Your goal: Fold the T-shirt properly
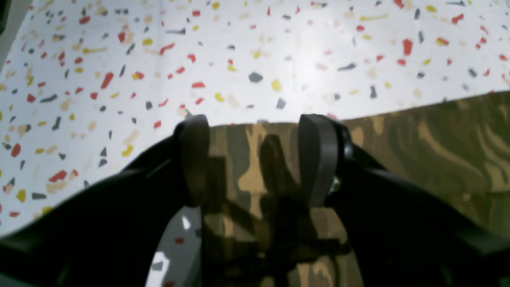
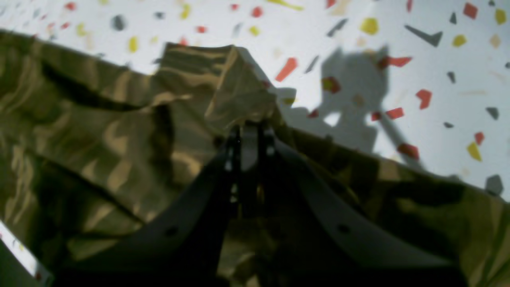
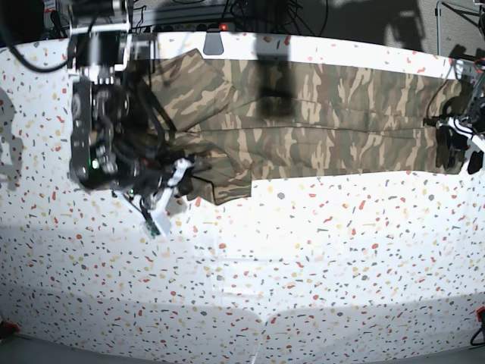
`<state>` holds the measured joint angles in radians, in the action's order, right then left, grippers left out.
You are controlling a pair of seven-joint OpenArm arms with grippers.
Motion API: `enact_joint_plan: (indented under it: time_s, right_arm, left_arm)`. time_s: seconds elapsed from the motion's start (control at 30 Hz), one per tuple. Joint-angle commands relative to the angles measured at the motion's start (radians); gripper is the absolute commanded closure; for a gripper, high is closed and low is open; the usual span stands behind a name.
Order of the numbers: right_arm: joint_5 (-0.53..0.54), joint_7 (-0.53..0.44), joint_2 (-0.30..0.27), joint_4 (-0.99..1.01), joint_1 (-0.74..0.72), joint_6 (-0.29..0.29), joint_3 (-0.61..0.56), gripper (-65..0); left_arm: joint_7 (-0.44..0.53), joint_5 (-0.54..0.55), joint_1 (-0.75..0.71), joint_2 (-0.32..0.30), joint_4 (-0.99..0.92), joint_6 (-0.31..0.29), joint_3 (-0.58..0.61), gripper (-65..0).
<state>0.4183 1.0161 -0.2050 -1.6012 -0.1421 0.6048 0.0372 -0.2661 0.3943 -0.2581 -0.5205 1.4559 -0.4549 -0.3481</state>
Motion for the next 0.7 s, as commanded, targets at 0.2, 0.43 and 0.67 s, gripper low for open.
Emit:
enact_joint_plan:
  time_s: [0.2, 0.43, 0.67]
  right_arm:
    - [0.013, -0.031, -0.005, -0.273, 0.204, 0.009, 0.000, 0.0]
    - [0.012, -0.066, -0.005, -0.370, 0.344, 0.022, 0.000, 0.0]
    - [0.013, -0.093, -0.005, -0.375, 0.433, 0.053, 0.000, 0.0]
  left_arm:
    - [0.028, 0.014, 0.008, -0.023, 0.016, 0.000, -0.012, -34.3]
    - [0.028, 0.014, 0.008, -0.023, 0.016, 0.000, -0.012, -34.3]
    - [0.027, 0.014, 0.008, -0.023, 0.016, -0.001, -0.012, -34.3]
